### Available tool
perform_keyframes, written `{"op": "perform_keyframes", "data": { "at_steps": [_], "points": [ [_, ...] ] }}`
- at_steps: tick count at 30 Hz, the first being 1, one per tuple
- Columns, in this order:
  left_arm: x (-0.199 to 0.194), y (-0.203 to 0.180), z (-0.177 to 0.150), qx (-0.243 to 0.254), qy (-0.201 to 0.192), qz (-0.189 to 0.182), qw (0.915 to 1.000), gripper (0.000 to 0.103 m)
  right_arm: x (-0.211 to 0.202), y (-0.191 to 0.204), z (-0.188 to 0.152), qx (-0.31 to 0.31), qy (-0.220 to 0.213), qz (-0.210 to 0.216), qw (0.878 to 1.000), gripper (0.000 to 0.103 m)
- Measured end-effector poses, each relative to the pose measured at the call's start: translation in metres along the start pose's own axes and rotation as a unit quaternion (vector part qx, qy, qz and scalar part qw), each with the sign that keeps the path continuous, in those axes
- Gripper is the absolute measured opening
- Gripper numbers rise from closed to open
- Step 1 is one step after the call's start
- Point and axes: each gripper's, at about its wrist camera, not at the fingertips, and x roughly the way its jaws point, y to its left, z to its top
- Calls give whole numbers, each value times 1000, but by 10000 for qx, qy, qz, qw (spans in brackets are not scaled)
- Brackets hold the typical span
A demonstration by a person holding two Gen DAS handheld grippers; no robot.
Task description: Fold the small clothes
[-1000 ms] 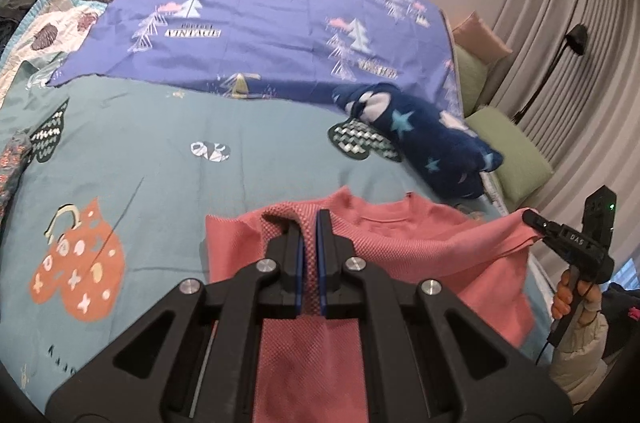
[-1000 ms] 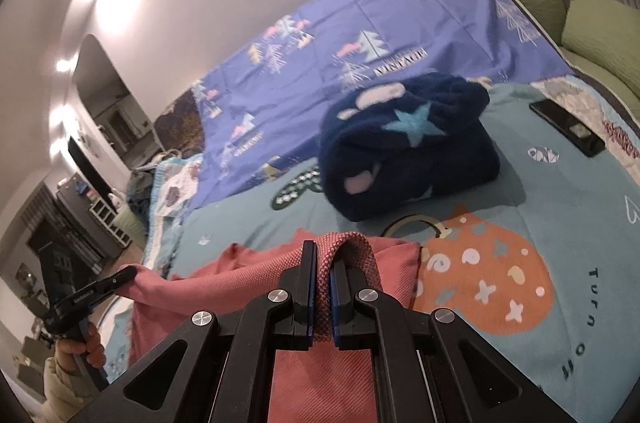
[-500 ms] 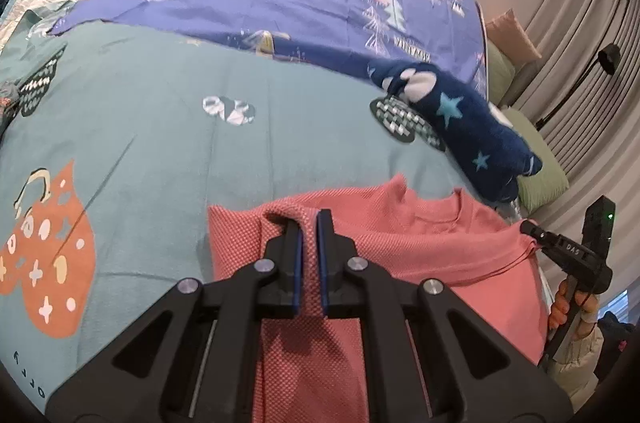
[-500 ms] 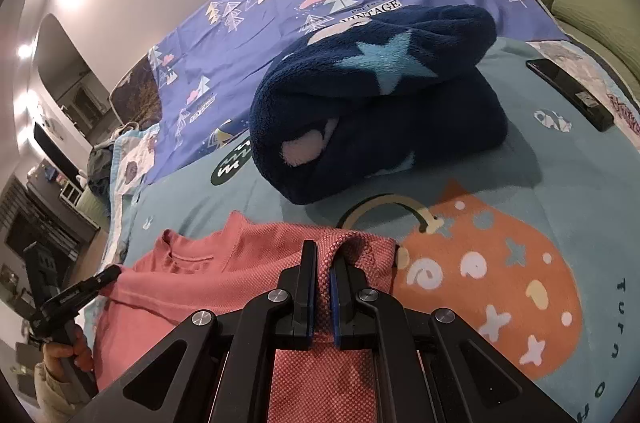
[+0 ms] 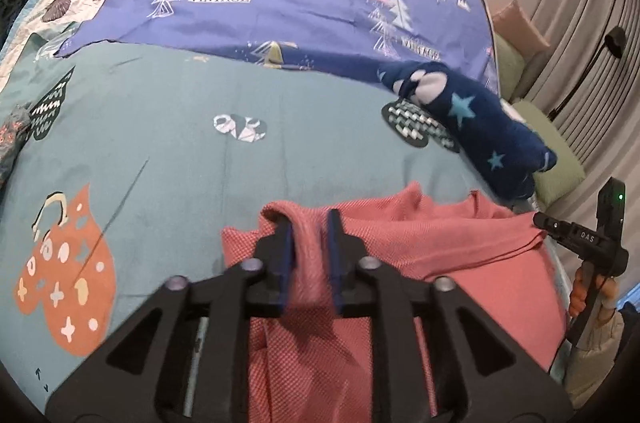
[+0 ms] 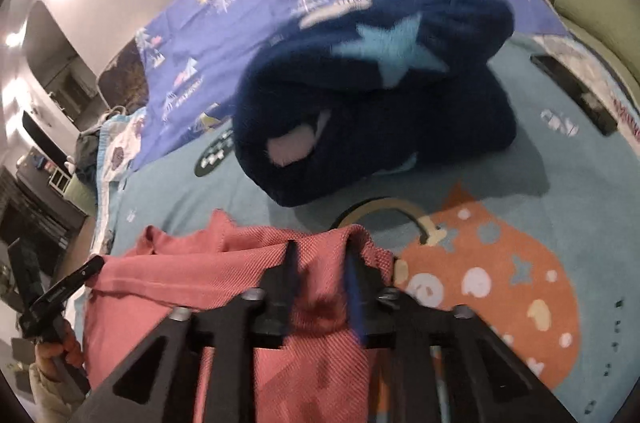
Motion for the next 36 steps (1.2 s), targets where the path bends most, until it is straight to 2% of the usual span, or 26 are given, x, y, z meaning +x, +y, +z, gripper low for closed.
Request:
{"op": "perform_keyframes", "data": {
  "at_steps": [1,2,6,8,10,12,13,16,19,22,25,27,31,33,36],
  "points": [
    [-5,2,2,-46,-72,18,10000,35,-8,-1,1,-25,-92,-1,10000,47],
    [-11,4,3,-78,-162,52,9998,42,-16,-1,2,-72,-175,-12,9998,48],
    [-46,7,9,-143,-608,-121,9980,47,-40,10,-2,-566,-287,68,9980,48],
    [-62,1,7,53,-693,-371,9969,48,-46,26,-12,-1098,-191,117,9937,48],
    [-66,-10,2,395,-449,-690,9958,48,-44,43,-25,-1590,66,271,9869,48],
    [-57,-22,-8,679,26,-887,9937,48,-33,53,-35,-1897,398,248,9807,48],
    [-47,-30,-15,883,369,-861,9917,48,-28,56,-38,-1956,497,228,9792,48],
    [-13,-47,-30,1297,1058,-691,9835,48,-3,60,-40,-2033,827,73,9756,47],
    [19,-58,-27,1413,1355,-470,9795,48,18,59,-30,-1953,868,-242,9766,47],
    [31,-60,-1,1400,1026,-299,9844,47,21,59,-9,-1686,483,-200,9843,47],
    [27,-49,34,987,400,-388,9936,48,9,45,16,-1123,-179,-19,9935,47],
    [20,-41,45,773,101,-296,9965,48,0,34,23,-801,-496,-35,9955,47],
    [-4,-20,39,517,-135,-215,9983,53,-12,21,16,-639,-402,-1,9971,47],
    [-19,-6,20,426,-108,-148,9989,54,-24,12,3,-633,-305,-12,9975,47],
    [-42,9,-12,212,57,-294,9993,55,-48,-5,-33,-470,-124,139,9987,47]
  ]
}}
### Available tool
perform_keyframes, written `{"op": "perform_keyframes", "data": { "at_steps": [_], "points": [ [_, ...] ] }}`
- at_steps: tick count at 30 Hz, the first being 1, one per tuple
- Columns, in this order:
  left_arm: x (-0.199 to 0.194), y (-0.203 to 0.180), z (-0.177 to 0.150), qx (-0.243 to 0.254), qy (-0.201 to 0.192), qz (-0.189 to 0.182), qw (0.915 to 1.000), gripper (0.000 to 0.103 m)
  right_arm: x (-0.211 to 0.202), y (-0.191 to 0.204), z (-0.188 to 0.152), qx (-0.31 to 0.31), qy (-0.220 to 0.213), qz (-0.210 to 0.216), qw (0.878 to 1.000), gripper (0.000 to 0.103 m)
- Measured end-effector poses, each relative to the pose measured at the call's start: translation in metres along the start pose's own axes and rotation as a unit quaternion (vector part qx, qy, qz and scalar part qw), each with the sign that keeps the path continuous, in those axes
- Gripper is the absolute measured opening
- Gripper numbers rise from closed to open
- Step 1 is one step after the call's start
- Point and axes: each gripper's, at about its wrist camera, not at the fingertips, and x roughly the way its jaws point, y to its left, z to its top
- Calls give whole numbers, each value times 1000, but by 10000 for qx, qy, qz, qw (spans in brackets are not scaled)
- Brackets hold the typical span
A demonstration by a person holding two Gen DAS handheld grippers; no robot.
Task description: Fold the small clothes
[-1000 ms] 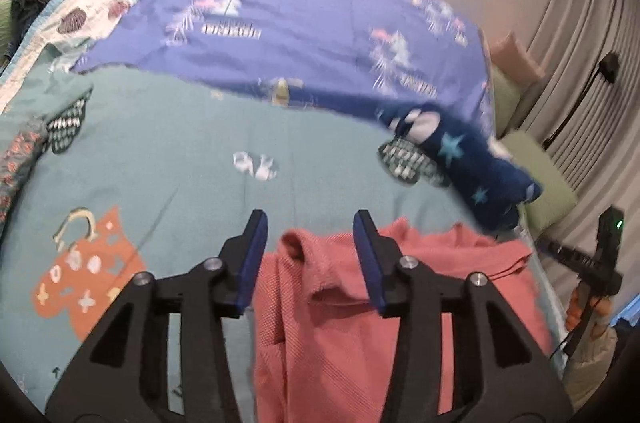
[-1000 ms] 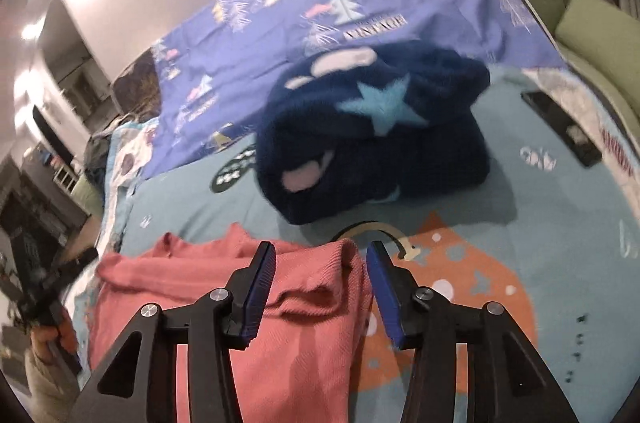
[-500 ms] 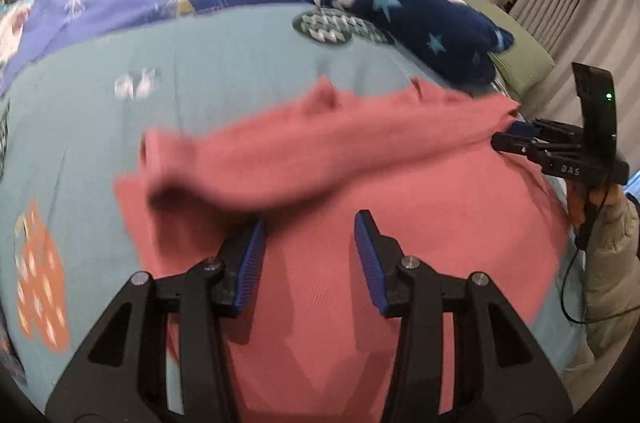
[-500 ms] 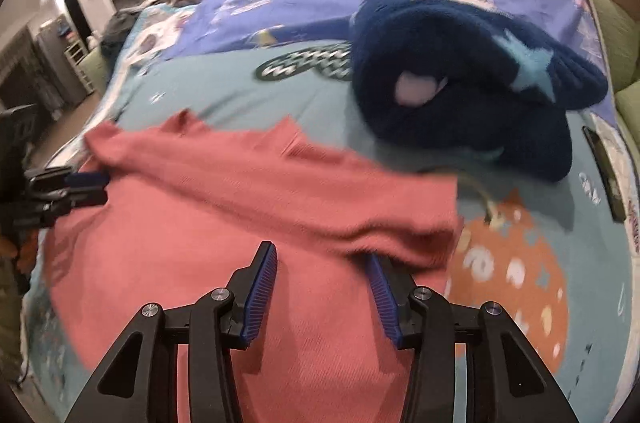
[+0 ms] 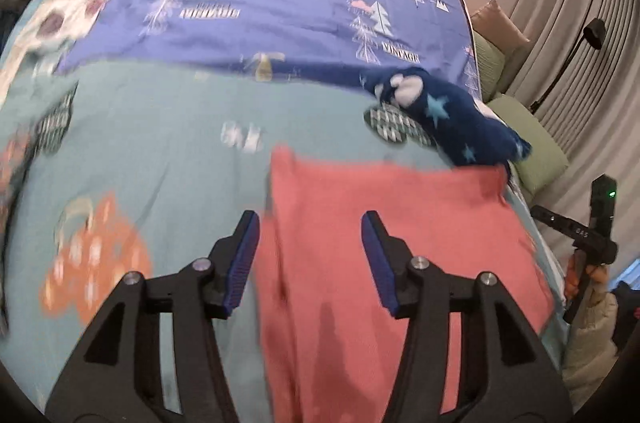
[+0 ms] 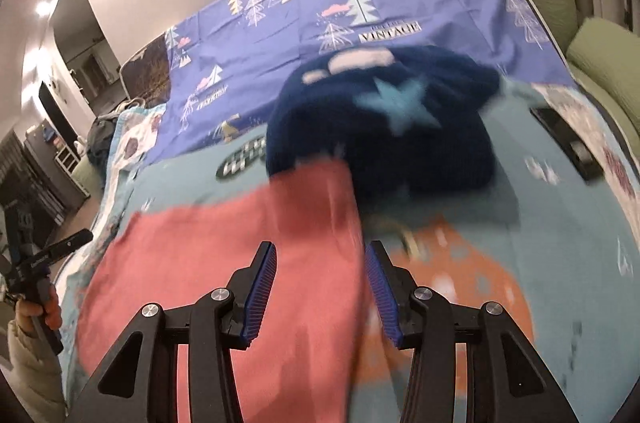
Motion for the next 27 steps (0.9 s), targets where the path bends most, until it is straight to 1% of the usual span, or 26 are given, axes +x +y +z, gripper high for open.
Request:
{"op": "perform_keyframes", "data": {
  "at_steps": [1,3,4,5,7,8,10,11,12,13,14,15,16,17,20,22,23,24,25,26,27],
  "points": [
    [-11,4,-17,-108,73,-98,9999,55,-6,-3,-6,58,57,51,10000,47],
    [-31,11,-50,-295,206,-337,9988,55,-28,-13,-37,288,149,139,9994,47],
    [-38,12,-63,-362,267,-419,9981,55,-36,-14,-46,368,166,144,9991,47],
    [-44,13,-75,-425,321,-467,9975,55,-49,-17,-64,506,204,166,9984,47],
    [-55,14,-100,-493,428,-530,9965,56,-62,-17,-86,622,257,242,9974,47],
    [-58,14,-108,-474,468,-564,9962,56,-69,-15,-98,614,299,293,9972,47],
    [-62,14,-119,-528,555,-631,9951,57,-75,-9,-112,578,413,340,9969,48],
    [-61,14,-122,-588,649,-667,9939,59,-75,-8,-117,627,485,351,9962,48],
    [-59,13,-126,-649,754,-636,9930,59,-74,-6,-123,716,584,419,9948,48],
    [-59,12,-128,-696,767,-582,9929,59,-72,-3,-126,814,608,469,9937,48],
    [-59,10,-131,-768,753,-563,9926,60,-75,-1,-132,950,519,527,9927,49],
    [-60,9,-133,-833,739,-621,9918,60,-77,2,-134,1017,484,639,9916,49],
    [-61,9,-135,-941,737,-761,9899,60,-78,3,-136,1065,470,747,9904,49],
    [-62,10,-137,-1107,751,-966,9863,60,-78,4,-138,1147,434,900,9884,49],
    [-54,13,-137,-1475,782,-1398,9760,61,-69,8,-136,1249,437,1173,9842,52],
    [-42,18,-134,-1824,724,-1468,9695,61,-55,3,-129,1499,410,1248,9799,55],
    [-39,21,-133,-1978,676,-1524,9660,61,-47,-1,-124,1749,372,1300,9753,56],
    [-35,25,-130,-2209,573,-1595,9605,61,-43,-4,-121,1919,316,1367,9713,56],
    [-33,25,-129,-2315,495,-1630,9578,61,-39,-7,-118,2107,235,1438,9666,57],
    [-33,24,-127,-2406,375,-1670,9554,54,-36,-9,-115,2262,156,1492,9625,57],
    [-32,25,-126,-2475,232,-1698,9536,40,-32,-9,-112,2371,93,1520,9595,55]
  ]
}}
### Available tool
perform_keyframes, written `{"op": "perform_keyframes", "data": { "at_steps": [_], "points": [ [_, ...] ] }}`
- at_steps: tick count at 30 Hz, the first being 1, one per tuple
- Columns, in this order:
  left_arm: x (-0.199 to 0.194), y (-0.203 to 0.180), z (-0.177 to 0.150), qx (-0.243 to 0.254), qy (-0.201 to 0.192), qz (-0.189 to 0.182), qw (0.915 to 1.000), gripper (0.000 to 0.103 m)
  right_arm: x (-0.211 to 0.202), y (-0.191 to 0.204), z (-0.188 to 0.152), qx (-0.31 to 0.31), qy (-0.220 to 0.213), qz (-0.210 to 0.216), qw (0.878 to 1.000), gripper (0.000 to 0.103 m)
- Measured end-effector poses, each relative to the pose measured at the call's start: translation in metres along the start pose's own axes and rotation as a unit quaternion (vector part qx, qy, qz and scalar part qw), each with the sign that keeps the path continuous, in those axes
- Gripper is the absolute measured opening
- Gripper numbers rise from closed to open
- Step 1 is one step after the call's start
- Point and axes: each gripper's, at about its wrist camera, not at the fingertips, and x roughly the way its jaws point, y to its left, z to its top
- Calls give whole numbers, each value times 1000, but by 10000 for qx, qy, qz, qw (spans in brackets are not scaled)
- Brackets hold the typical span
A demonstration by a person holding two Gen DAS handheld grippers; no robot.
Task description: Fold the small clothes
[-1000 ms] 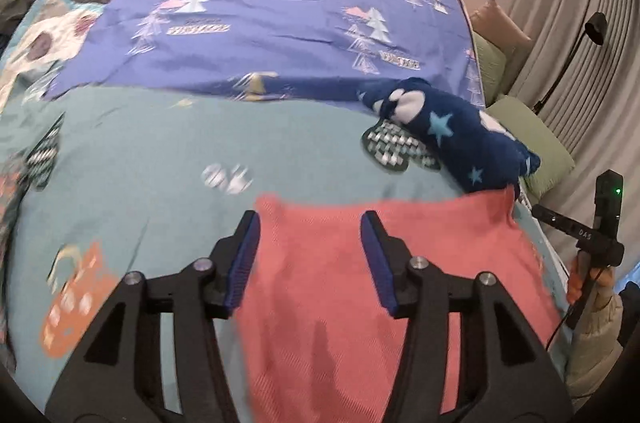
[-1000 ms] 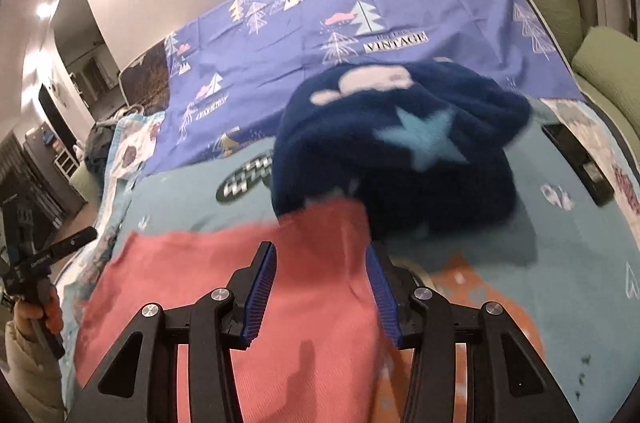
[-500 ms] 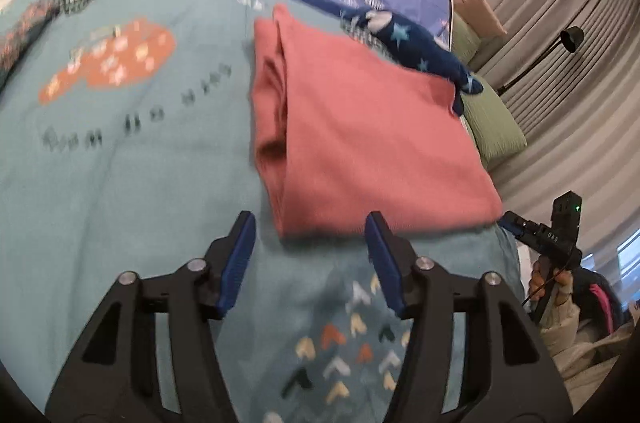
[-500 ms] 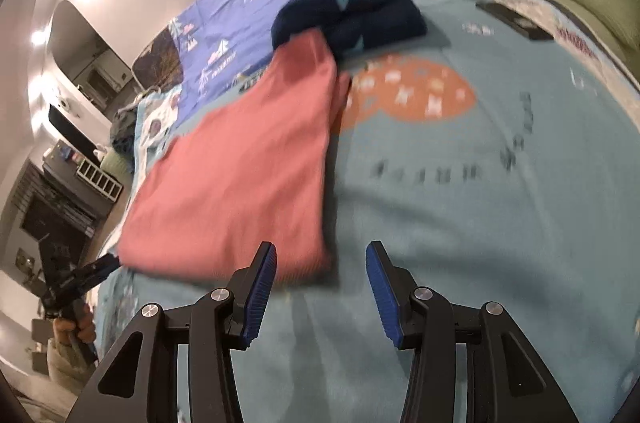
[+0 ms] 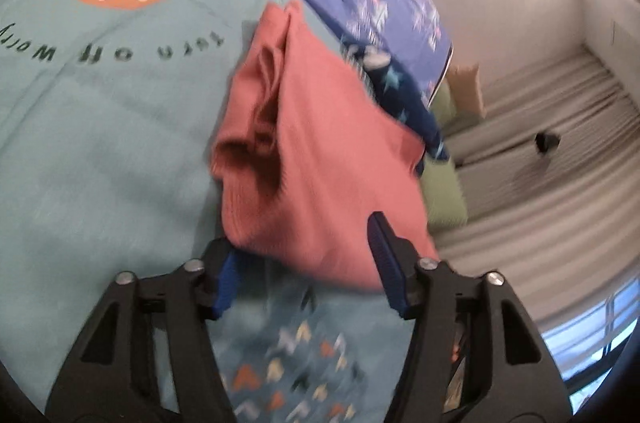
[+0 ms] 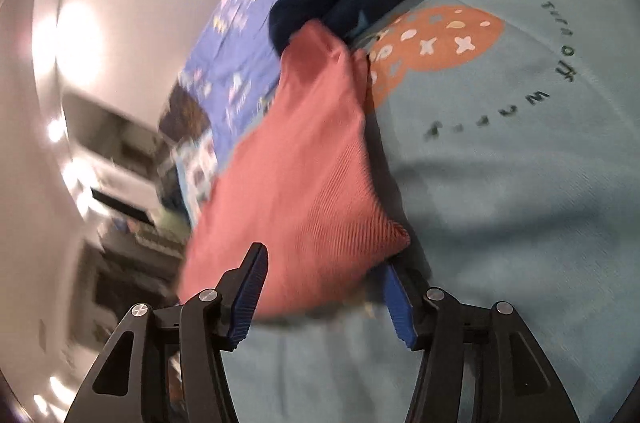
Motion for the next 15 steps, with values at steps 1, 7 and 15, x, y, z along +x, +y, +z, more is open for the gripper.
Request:
{"op": "perform_keyframes", "data": {
  "at_steps": [1,7,15],
  "points": [
    [2,1,2,-48,-73,-113,9999,8,4,3,2,-3,-10,-19,10000,47],
    [-29,-32,-5,557,-331,-156,9978,6,-18,36,-3,-546,-30,-200,9983,6],
    [-91,-48,-64,1096,146,94,9938,6,-88,51,-65,-885,246,-470,9947,6]
  ]
}}
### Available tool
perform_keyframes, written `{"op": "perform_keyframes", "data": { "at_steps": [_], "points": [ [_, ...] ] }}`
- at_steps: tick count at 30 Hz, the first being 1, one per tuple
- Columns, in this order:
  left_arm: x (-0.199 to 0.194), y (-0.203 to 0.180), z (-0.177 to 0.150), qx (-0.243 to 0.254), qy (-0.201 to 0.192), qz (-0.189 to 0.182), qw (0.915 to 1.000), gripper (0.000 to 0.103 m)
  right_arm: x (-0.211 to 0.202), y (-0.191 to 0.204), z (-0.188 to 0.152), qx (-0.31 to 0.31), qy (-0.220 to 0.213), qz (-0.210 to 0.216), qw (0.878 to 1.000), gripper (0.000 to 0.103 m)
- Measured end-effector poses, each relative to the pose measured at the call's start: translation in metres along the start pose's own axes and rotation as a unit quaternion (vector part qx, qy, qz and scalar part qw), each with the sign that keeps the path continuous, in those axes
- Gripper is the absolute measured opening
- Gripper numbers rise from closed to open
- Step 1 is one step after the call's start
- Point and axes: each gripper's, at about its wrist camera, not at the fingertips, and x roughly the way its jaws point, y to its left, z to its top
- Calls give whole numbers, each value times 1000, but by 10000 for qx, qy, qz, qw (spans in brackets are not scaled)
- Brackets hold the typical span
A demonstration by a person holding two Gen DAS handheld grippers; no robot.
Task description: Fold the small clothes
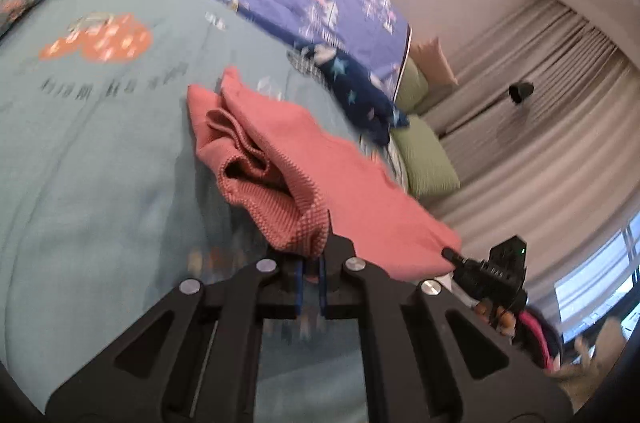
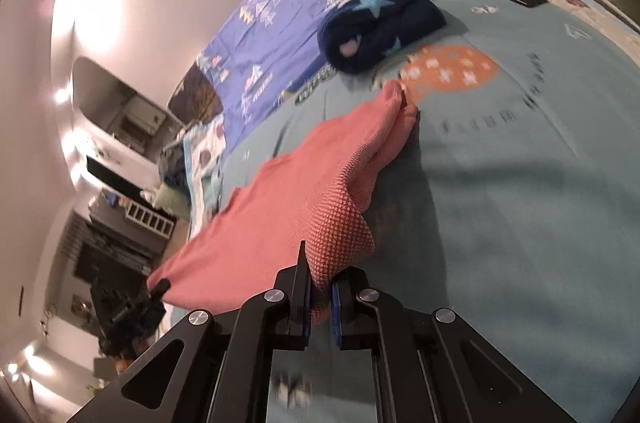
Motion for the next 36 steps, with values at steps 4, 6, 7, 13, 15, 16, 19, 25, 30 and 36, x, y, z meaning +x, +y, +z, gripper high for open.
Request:
{"op": "perform_keyframes", "data": {
  "at_steps": [4,6,7,13,15,16,19,25,30,36],
  "points": [
    [-7,12,-41,-304,389,145,9987,7,-12,-18,-42,258,394,-290,9985,8],
    [-6,19,-53,-361,561,238,9975,7,-15,-33,-56,500,559,-478,9960,9],
    [-7,23,-58,-349,651,441,9963,8,-18,-39,-59,605,629,-583,9945,11],
    [-37,19,-39,60,228,1152,9931,23,-46,-61,-54,773,212,-1052,9912,12],
    [-41,13,-33,280,104,1126,9932,30,-42,-59,-51,620,209,-913,9937,15],
    [-40,11,-32,300,87,1068,9938,34,-40,-58,-52,568,220,-897,9941,16],
    [-24,12,-39,279,285,967,9945,36,-31,-52,-59,396,297,-716,9962,22],
    [-4,21,-55,188,583,1047,9926,16,-14,-47,-58,154,368,-395,9984,50],
    [-21,8,-46,137,253,641,9975,4,-21,-17,-52,-339,230,93,9991,14],
    [-56,1,-42,406,-43,1085,9933,4,-51,-8,-51,-631,82,-511,9967,14]
  ]
}}
